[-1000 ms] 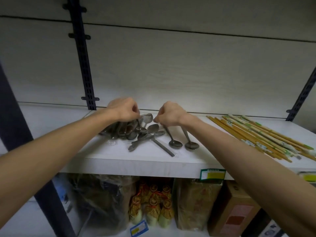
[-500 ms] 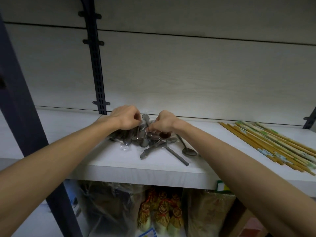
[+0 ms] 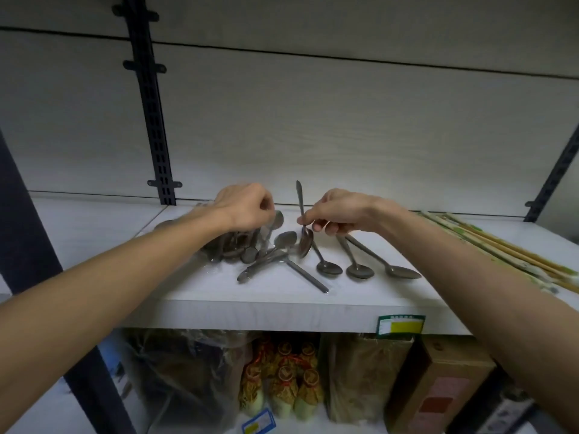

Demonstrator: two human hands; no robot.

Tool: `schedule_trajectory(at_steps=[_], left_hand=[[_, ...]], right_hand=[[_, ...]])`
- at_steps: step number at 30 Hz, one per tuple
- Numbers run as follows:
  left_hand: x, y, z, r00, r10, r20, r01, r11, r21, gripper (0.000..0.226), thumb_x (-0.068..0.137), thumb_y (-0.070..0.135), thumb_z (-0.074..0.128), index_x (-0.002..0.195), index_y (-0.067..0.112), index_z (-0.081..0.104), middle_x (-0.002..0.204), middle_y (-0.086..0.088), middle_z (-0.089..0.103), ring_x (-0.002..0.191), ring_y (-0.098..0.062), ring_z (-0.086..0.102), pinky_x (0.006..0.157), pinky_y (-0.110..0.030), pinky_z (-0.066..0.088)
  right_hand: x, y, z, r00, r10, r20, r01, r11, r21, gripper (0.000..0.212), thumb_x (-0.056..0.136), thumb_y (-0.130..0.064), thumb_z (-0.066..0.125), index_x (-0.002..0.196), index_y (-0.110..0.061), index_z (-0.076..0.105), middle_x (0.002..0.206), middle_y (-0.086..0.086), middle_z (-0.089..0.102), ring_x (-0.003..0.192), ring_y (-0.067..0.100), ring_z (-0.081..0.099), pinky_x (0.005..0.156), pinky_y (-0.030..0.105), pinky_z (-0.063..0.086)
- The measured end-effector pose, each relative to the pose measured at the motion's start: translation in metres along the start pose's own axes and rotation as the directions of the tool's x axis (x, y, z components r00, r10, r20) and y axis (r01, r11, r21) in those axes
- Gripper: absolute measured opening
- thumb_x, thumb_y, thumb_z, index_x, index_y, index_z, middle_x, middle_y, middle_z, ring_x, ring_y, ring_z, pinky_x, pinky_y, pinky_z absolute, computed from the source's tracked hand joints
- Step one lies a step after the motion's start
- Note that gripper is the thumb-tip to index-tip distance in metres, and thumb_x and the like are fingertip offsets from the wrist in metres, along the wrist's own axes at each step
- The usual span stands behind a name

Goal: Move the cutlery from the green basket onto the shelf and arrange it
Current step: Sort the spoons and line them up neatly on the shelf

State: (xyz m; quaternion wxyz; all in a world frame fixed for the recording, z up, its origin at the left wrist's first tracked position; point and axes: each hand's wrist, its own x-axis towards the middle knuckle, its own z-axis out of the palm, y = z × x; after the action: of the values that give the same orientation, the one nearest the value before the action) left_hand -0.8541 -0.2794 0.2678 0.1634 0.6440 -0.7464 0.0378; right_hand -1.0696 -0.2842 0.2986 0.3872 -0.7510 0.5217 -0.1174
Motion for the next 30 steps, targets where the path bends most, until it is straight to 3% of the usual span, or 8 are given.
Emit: schedule_trajectory(at_steps=[3,5,12,17,23,30], left_hand=[[0.002,0.02,0.004,0.997,0.055,0.045,-0.053,0.998,-0.038,0.017,0.09,0.04,0.067,0.099,0.029,0.075,0.099,0.01,0.073,0.091,-0.018,0.065,0.075,-0.033,0.05],[0.003,0.03,0.007,0.992,0.094,0.079,-0.089,0.993,-0.072,0.019,0.092,0.041,0.066,0.103,0.029,0.076,0.102,0.011,0.073,0.094,-0.016,0.065,0.082,-0.035,0.053],[0.007,0.052,0.023,0.976,0.17,0.134,-0.16,0.984,-0.082,0.03,0.097,0.053,0.053,0.115,0.034,0.068,0.117,0.014,0.067,0.102,-0.015,0.062,0.079,-0.035,0.047],[0.005,0.058,0.028,0.982,0.143,0.122,-0.137,0.989,-0.056,0.03,0.095,0.057,0.054,0.11,0.034,0.068,0.111,0.013,0.068,0.102,-0.017,0.063,0.085,-0.04,0.051],[0.005,0.053,0.025,0.988,0.11,0.11,-0.095,0.987,-0.134,0.037,0.095,0.047,0.062,0.123,0.023,0.064,0.117,0.01,0.068,0.106,-0.016,0.063,0.09,-0.036,0.049],[0.009,0.055,0.024,0.983,0.126,0.134,-0.102,0.979,-0.174,0.037,0.096,0.044,0.062,0.126,0.022,0.063,0.123,0.007,0.067,0.108,-0.016,0.062,0.088,-0.032,0.045]], right_hand=[[-0.01,0.012,-0.008,0.993,0.031,0.113,-0.035,0.999,0.026,0.028,0.093,-0.027,0.072,0.067,-0.017,0.069,0.061,-0.004,0.052,0.046,0.008,0.033,0.044,0.022,0.019],[-0.014,0.02,-0.011,0.985,0.065,0.162,-0.07,0.997,0.021,0.037,0.093,-0.028,0.072,0.057,-0.02,0.067,0.059,-0.006,0.05,0.045,0.006,0.032,0.042,0.02,0.018],[-0.019,0.038,-0.011,0.972,0.121,0.203,-0.123,0.992,-0.002,0.025,0.094,-0.027,0.071,0.075,-0.013,0.062,0.064,-0.003,0.056,0.046,0.007,0.034,0.042,0.018,0.018],[-0.022,0.038,-0.003,0.982,0.126,0.141,-0.112,0.988,-0.102,0.023,0.093,-0.029,0.072,0.074,-0.016,0.066,0.063,-0.004,0.059,0.045,0.007,0.039,0.048,0.022,0.022],[-0.023,0.033,0.003,0.996,0.086,0.017,-0.079,0.966,-0.245,0.015,0.088,-0.029,0.073,0.088,-0.014,0.071,0.066,-0.003,0.063,0.048,0.008,0.047,0.049,0.023,0.029],[-0.027,0.033,0.003,0.997,0.069,-0.032,-0.075,0.957,-0.281,0.026,0.085,-0.032,0.074,0.067,-0.017,0.064,0.057,-0.006,0.062,0.049,0.01,0.047,0.05,0.023,0.031]])
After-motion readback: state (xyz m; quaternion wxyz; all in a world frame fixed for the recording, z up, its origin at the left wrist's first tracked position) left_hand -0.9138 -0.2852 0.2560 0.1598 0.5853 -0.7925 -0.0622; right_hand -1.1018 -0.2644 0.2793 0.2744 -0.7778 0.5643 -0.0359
